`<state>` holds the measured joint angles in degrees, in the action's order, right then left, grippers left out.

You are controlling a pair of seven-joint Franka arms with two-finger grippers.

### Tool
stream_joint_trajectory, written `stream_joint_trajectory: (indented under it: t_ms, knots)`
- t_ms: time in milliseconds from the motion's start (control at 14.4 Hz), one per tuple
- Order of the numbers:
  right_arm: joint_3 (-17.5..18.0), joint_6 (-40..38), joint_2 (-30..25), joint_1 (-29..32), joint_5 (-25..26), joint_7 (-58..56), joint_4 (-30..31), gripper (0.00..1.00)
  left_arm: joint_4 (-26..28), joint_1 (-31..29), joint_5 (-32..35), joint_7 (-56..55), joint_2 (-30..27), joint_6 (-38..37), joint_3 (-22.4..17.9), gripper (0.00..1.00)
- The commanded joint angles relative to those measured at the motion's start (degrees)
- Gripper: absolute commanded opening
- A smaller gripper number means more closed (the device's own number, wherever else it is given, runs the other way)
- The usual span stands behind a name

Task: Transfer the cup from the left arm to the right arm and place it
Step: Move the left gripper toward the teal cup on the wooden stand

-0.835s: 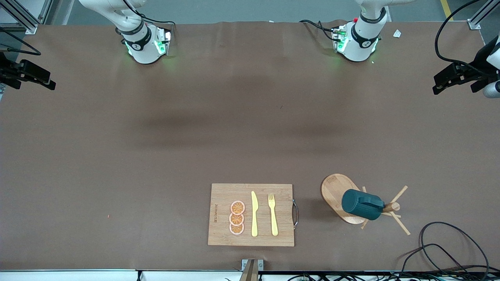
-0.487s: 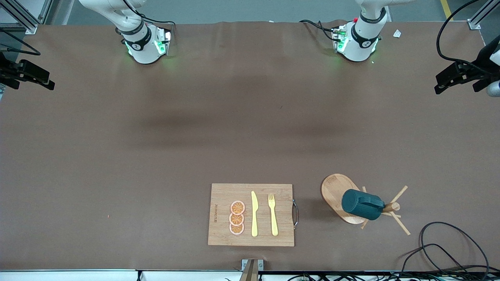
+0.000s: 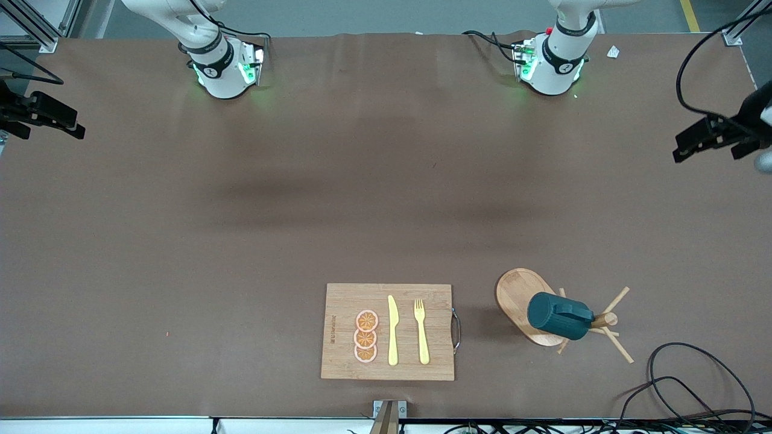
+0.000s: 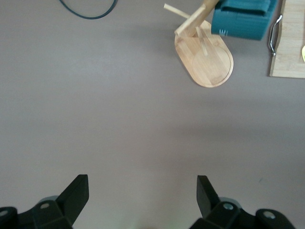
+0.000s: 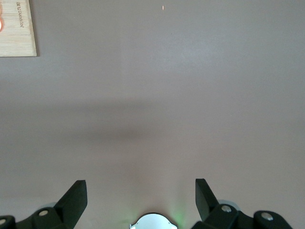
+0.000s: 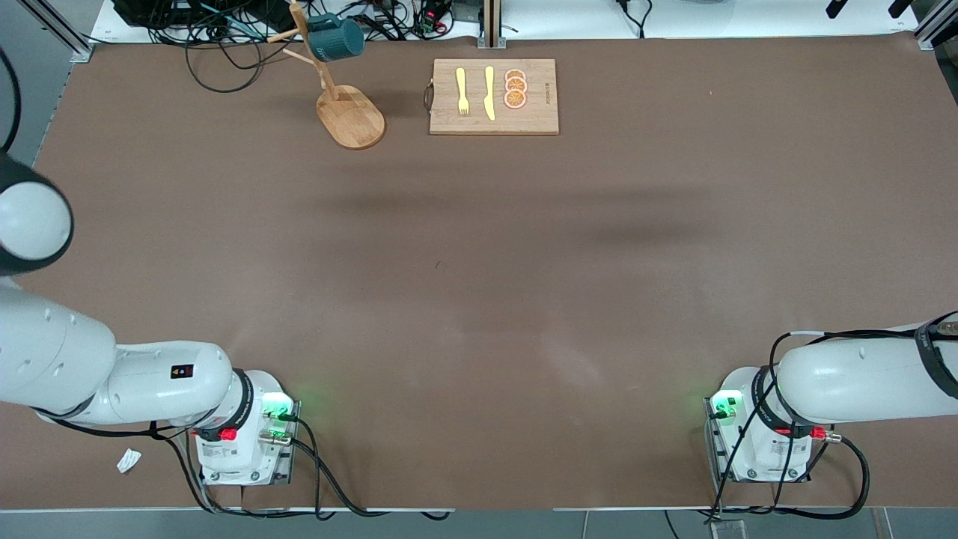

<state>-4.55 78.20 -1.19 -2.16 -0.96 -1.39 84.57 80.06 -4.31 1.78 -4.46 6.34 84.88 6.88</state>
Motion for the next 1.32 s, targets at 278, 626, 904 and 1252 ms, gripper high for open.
stream_joint_trajectory:
  t_ms: [278,626,904,1252]
  knots:
    - [0.1,0.4,-1.2,-0.5,0.7,-0.7,0.8,1.0,-6.7,0.9,0.5,-4.4,11.3,9.4,0.4,1.0]
    - [0.0,1.3,-1.1,-0.4,0.4,-0.6,0.8,1.0,-10.8,2.0,-3.0,-18.0,18.5,12.1,1.2,1.0]
    - [0.0,1.2,-1.1,-0.4,0.3,-0.6,0.8,1.0,-11.0,2.7,-7.8,-32.1,22.2,16.4,1.2,1.0]
    - [0.0,1.1,-1.2,-0.3,0.3,-0.5,0.8,1.0,-10.9,1.2,-20.0,-38.8,24.5,23.8,0.4,0.85]
